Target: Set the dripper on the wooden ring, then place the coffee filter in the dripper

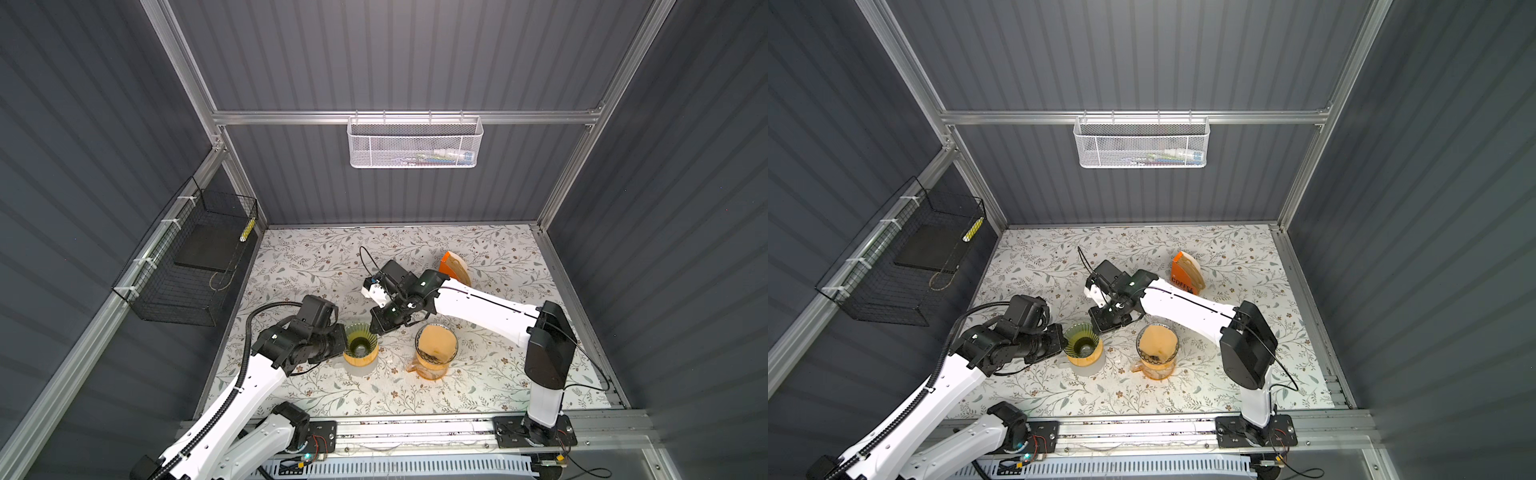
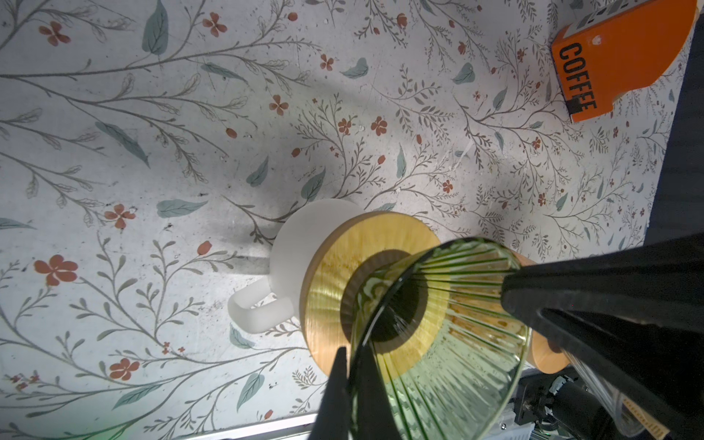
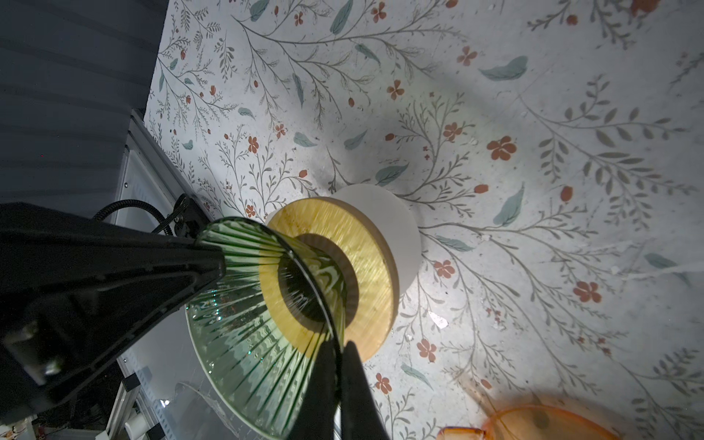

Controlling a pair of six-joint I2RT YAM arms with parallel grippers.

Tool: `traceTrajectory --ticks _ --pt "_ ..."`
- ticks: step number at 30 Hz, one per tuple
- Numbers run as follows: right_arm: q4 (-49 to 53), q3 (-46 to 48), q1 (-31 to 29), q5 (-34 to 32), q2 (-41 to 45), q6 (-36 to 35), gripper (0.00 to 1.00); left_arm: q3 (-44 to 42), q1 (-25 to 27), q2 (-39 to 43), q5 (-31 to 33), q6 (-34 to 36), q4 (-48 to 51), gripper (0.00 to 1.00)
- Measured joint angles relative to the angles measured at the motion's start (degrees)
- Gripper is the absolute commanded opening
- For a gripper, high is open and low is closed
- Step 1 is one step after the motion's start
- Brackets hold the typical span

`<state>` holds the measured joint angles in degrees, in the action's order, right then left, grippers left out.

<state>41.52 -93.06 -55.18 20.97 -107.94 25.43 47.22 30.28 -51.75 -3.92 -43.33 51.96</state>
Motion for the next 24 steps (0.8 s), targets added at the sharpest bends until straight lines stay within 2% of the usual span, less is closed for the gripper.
traceTrajectory --ticks 24 --pt "-0.5 0.2 -0.6 -2.2 0.6 -0.2 0.08 1.7 0.0 -0.9 1.0 0.2 1.4 0.00"
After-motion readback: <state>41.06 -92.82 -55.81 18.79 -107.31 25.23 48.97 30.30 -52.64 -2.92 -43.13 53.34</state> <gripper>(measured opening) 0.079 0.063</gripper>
